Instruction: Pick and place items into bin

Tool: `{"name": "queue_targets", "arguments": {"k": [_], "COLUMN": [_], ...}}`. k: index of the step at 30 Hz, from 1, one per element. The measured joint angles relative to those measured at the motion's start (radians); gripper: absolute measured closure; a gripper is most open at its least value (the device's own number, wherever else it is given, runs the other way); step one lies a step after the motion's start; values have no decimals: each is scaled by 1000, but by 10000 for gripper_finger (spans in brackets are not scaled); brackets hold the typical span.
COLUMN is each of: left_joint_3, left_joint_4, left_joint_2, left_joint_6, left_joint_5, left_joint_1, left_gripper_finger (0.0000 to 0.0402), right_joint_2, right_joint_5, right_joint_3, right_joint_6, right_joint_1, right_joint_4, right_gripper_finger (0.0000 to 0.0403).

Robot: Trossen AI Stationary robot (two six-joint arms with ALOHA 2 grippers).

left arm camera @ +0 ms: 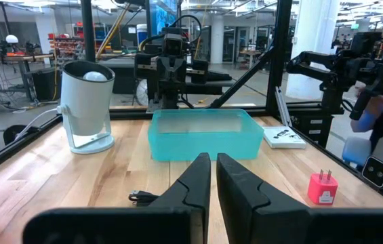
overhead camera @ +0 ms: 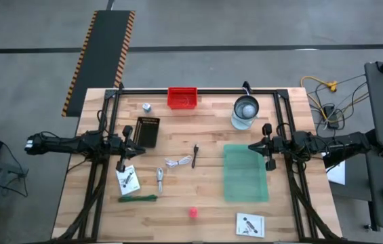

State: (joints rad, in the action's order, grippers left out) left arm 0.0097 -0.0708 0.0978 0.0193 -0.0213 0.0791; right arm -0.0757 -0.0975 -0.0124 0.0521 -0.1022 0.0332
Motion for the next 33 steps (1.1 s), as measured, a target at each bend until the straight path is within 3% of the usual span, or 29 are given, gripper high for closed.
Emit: {"name": "queue_targets", "arguments": {"k": [29, 33], "left_joint_3": [0, 0], "left_joint_4": [0, 0], "left_joint_2": [0, 0], "left_joint_6": [0, 0], "left_joint_5": [0, 0], "left_joint_1": [0, 0], "left_gripper_finger": [391, 391], "right_joint_2": [0, 0], "right_joint_5": [0, -18], "right_joint_3": [0, 0], "right_joint_6": [0, 74], "right_joint_1": [0, 0], "right_joint_4": [1, 1], "right_gripper_finger": [394, 394]}}
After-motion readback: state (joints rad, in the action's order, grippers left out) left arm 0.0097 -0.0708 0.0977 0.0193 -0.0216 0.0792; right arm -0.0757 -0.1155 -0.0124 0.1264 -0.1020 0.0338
